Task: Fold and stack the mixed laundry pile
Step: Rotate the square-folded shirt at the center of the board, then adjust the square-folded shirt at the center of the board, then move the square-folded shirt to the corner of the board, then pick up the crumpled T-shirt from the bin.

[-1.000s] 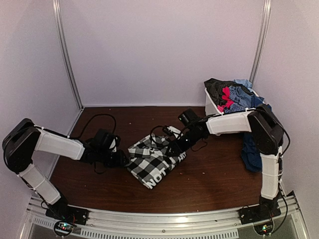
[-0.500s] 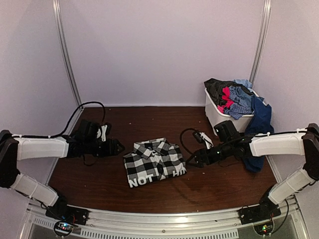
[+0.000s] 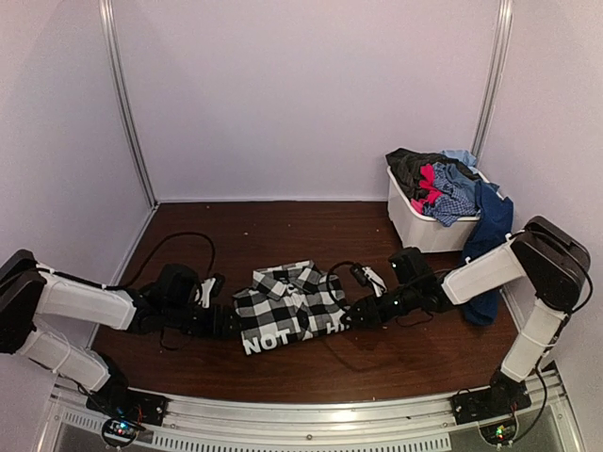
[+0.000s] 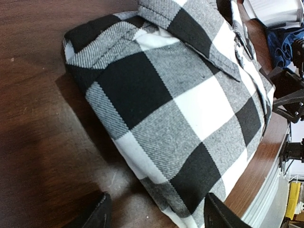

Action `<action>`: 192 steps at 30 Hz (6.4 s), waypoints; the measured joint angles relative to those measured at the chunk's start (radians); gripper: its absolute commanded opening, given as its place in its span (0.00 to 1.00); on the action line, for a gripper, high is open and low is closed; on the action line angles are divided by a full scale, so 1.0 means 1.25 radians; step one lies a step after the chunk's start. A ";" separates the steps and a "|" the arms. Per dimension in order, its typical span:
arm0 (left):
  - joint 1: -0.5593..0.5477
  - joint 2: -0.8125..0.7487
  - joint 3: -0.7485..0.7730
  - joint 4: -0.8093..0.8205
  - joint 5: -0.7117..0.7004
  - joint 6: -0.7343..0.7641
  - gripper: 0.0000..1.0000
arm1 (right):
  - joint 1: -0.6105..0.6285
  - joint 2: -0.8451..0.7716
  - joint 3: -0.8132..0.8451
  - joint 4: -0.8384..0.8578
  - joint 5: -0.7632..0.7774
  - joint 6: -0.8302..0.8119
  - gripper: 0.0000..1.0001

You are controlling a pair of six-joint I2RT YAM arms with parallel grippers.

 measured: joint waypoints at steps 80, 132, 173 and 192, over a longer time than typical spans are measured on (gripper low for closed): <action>-0.299 0.479 0.677 -0.427 -0.405 0.163 0.98 | -0.284 -0.322 0.255 -0.258 0.215 0.016 0.99; 0.062 0.402 0.554 -0.526 -0.451 0.078 0.98 | -0.386 -0.434 0.101 -0.143 -0.055 0.049 1.00; 0.206 0.445 0.952 -0.551 -0.446 0.496 0.98 | -0.389 -0.302 0.424 -0.318 0.065 -0.063 1.00; 0.151 0.118 0.692 -0.456 -0.378 0.466 0.98 | -0.573 -0.515 0.152 -0.564 0.487 0.023 1.00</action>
